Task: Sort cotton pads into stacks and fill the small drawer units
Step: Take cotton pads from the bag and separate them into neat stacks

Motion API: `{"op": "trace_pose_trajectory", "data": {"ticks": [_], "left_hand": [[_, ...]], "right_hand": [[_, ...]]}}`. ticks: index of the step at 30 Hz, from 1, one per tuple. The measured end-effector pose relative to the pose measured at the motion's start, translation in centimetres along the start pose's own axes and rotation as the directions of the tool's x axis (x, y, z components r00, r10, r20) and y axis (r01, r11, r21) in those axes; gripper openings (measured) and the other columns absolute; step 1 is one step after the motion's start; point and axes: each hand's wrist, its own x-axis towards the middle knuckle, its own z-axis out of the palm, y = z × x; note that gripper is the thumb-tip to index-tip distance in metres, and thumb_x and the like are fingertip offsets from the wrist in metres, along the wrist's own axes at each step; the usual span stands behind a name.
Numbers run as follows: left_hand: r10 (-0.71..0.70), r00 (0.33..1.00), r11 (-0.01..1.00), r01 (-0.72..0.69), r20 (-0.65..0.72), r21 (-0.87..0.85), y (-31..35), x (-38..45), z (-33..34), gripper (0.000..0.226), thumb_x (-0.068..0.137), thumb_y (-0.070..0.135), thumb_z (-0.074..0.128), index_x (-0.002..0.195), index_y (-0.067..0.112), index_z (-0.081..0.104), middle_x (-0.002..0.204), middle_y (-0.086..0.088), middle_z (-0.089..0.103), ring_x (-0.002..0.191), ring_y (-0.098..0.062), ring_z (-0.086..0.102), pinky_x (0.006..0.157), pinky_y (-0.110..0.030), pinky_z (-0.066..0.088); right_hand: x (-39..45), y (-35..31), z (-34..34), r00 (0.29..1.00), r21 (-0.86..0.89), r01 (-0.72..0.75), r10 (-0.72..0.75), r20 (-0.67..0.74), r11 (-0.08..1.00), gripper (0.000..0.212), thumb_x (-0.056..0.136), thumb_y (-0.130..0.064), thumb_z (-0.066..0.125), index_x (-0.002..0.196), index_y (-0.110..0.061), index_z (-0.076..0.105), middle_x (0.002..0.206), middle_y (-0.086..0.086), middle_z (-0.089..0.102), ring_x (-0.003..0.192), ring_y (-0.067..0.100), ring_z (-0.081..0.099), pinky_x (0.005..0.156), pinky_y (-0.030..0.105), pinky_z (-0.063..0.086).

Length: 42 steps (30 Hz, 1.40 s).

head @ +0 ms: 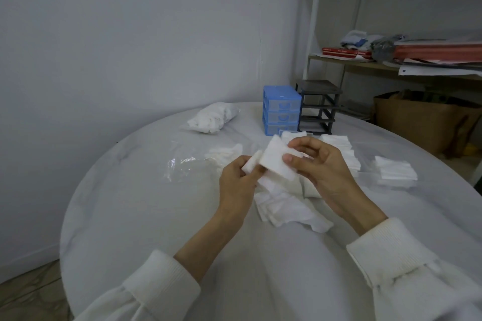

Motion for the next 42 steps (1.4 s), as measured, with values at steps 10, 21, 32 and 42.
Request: {"op": "trace_pose_trajectory", "data": {"ticks": [10,21,32,42], "left_hand": [[-0.065,0.988,0.985,0.086,0.138,-0.152,0.5,-0.5,0.5,0.024,0.092,0.004,0.050,0.080,0.015,0.067,0.075,-0.002,0.068,0.070,-0.010,0.064,0.066,-0.020,0.054],[-0.228,0.962,0.904,0.266,0.149,-0.336,0.8,0.0,0.7,0.019,0.096,0.016,0.046,0.093,0.011,0.063,0.085,-0.007,0.068,0.074,-0.014,0.066,0.069,-0.024,0.056],[-0.101,0.968,0.950,0.163,0.231,-0.265,0.4,-0.1,0.5,0.013,0.090,0.007,0.055,0.100,0.008,0.063,0.094,-0.009,0.067,0.086,-0.016,0.065,0.069,-0.019,0.053],[0.011,0.991,0.961,0.027,0.136,-0.274,0.5,-0.1,0.5,0.006,0.092,0.008,0.054,0.097,0.007,0.055,0.089,-0.004,0.064,0.082,-0.013,0.063,0.071,-0.020,0.054]], "right_hand": [[0.3,1.3,-0.2,0.998,-0.270,-0.030,0.016,-0.055,0.962,0.021,0.073,-0.001,0.075,0.080,-0.014,0.060,0.076,-0.001,0.062,0.059,-0.001,0.060,0.056,0.013,0.049],[0.6,2.0,-0.4,0.995,-0.376,0.063,-0.086,-0.044,0.924,0.025,0.066,-0.007,0.082,0.072,-0.018,0.060,0.067,-0.011,0.062,0.061,0.004,0.053,0.060,0.015,0.046],[0.6,2.3,-0.5,0.989,-0.505,0.057,-0.119,-0.091,0.861,0.024,0.069,-0.028,0.080,0.084,-0.025,0.060,0.087,-0.007,0.062,0.071,0.000,0.054,0.060,0.007,0.042],[0.7,1.6,-0.6,0.994,-0.322,-0.105,0.111,0.000,0.941,0.011,0.086,-0.007,0.064,0.090,-0.017,0.060,0.092,0.005,0.065,0.078,0.011,0.066,0.069,0.022,0.057]]}}
